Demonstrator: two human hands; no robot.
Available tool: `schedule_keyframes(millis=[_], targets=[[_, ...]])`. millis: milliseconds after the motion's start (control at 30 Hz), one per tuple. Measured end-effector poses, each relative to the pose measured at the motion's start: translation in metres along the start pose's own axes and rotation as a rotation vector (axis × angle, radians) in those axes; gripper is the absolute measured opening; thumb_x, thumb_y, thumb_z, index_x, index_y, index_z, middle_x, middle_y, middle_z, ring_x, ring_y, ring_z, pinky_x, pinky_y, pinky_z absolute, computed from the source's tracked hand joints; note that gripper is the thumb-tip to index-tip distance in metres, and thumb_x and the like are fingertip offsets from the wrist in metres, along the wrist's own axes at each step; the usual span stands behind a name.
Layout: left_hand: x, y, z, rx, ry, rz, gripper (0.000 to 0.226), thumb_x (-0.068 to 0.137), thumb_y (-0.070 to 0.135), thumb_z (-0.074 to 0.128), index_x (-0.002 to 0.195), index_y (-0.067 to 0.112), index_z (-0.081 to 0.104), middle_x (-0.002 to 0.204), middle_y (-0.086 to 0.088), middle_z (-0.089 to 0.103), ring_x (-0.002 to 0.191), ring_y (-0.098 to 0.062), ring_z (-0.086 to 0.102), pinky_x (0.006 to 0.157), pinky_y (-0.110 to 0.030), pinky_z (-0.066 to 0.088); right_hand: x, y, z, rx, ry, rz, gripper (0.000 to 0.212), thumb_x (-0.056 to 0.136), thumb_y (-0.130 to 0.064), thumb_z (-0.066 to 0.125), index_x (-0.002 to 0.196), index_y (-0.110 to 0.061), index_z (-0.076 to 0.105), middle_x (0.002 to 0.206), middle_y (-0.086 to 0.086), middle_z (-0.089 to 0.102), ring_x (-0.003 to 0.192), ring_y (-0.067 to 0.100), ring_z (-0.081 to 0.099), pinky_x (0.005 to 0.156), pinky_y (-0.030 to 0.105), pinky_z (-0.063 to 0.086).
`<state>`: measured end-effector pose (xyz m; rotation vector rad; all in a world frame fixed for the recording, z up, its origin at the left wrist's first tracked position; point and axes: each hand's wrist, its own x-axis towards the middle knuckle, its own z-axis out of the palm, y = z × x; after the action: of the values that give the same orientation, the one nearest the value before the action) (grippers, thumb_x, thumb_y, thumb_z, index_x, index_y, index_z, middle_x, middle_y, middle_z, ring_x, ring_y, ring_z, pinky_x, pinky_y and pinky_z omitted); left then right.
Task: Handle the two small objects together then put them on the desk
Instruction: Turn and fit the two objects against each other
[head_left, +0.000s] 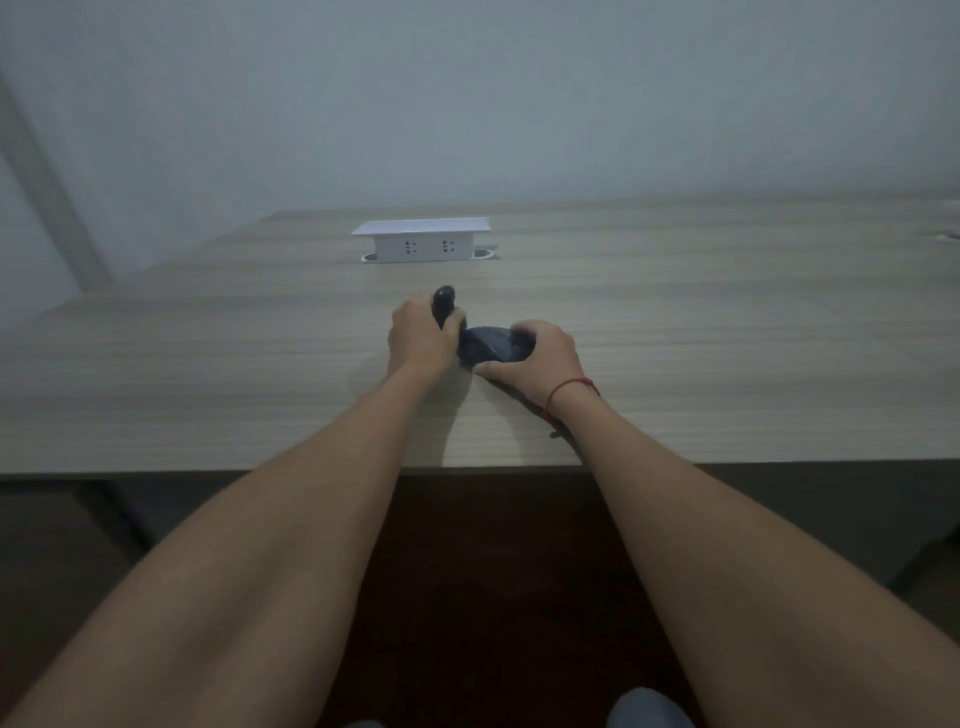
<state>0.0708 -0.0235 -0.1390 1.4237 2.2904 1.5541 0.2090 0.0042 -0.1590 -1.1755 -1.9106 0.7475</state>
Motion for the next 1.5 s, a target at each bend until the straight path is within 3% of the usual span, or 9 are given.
schedule_keyframes(millis=[133,267,433,600,733,867,1033,1300,1500], targets=[[-0.010,0.016,0.000,-0.168,0.050,0.068,0.024,0.088,0.024,0.066,0.098,0.002,0.068,0.088,-0.005,0.066,0.077,-0.014,0.060,0.064,-0.014,0.043,0.001,-0.003,0.004,-0.012,0.021,0.053,0.052,0.063,-0.034,0.084,0.106,-0.016,0.058,0.102,0.001,0.060,0.094,0.018,0.058,0.081,0.031,0.052],[-0.011,0.008,0.000,-0.035,0.032,-0.067,0.029,0.090,0.025,0.063,0.105,0.000,0.065,0.102,-0.015,0.066,0.092,-0.027,0.062,0.073,-0.027,0.041,-0.003,-0.002,0.002,0.003,0.030,0.008,0.048,0.073,-0.042,0.076,0.106,-0.011,0.061,0.101,0.003,0.062,0.091,0.016,0.057,0.076,0.026,0.047],[-0.015,0.004,-0.002,-0.069,0.037,-0.070,0.024,0.090,0.024,0.063,0.095,0.000,0.065,0.098,-0.017,0.067,0.085,-0.025,0.060,0.072,-0.028,0.043,-0.001,-0.004,0.002,0.027,0.025,0.006,0.047,0.090,-0.033,0.059,0.131,-0.010,0.054,0.132,0.009,0.058,0.122,0.022,0.053,0.098,0.031,0.041],[-0.029,0.001,-0.010,-0.187,0.013,-0.105,0.026,0.088,0.028,0.066,0.093,0.003,0.070,0.089,-0.009,0.070,0.081,-0.018,0.063,0.072,-0.025,0.048,-0.004,-0.011,0.004,0.037,0.095,0.033,0.038,0.092,-0.029,0.058,0.121,-0.006,0.062,0.122,0.012,0.064,0.114,0.025,0.058,0.088,0.025,0.040],[-0.029,-0.009,-0.013,-0.314,-0.120,-0.178,0.022,0.079,0.032,0.072,0.084,0.011,0.072,0.085,-0.011,0.074,0.082,-0.024,0.072,0.082,-0.041,0.060,-0.005,-0.011,0.001,0.047,0.136,0.066,0.034,0.091,-0.029,0.059,0.115,-0.006,0.066,0.117,0.015,0.066,0.111,0.029,0.060,0.090,0.029,0.043],[-0.027,0.005,-0.014,-0.196,-0.012,-0.158,0.027,0.086,0.026,0.068,0.100,0.003,0.070,0.090,-0.004,0.067,0.084,-0.018,0.064,0.077,-0.027,0.052,-0.008,-0.010,0.003,0.060,0.127,0.063,0.035,0.091,-0.030,0.059,0.118,-0.008,0.065,0.119,0.014,0.066,0.111,0.027,0.060,0.093,0.031,0.045],[-0.032,0.020,-0.006,-0.176,0.048,-0.202,0.030,0.088,0.028,0.066,0.096,0.000,0.070,0.098,-0.013,0.072,0.090,-0.025,0.068,0.072,-0.027,0.049,-0.007,-0.012,0.005,0.048,0.158,0.076,0.033,0.090,-0.030,0.060,0.113,-0.007,0.067,0.113,0.013,0.068,0.107,0.028,0.062,0.083,0.028,0.044],[-0.044,0.008,-0.016,-0.314,0.015,-0.164,0.016,0.083,0.028,0.071,0.083,0.012,0.069,0.079,-0.003,0.067,0.074,-0.014,0.063,0.071,-0.024,0.049,-0.005,-0.016,0.010,0.022,0.200,0.142,0.030,0.090,-0.032,0.058,0.111,-0.012,0.068,0.112,0.012,0.068,0.102,0.027,0.062,0.084,0.033,0.046],[-0.042,0.012,-0.012,-0.202,0.067,-0.106,0.021,0.085,0.024,0.068,0.089,0.004,0.071,0.079,-0.003,0.066,0.072,-0.012,0.061,0.062,-0.018,0.046,-0.009,-0.013,0.007,0.024,0.194,0.115,0.032,0.092,-0.031,0.057,0.109,-0.006,0.066,0.113,0.015,0.066,0.105,0.030,0.061,0.086,0.038,0.047]])
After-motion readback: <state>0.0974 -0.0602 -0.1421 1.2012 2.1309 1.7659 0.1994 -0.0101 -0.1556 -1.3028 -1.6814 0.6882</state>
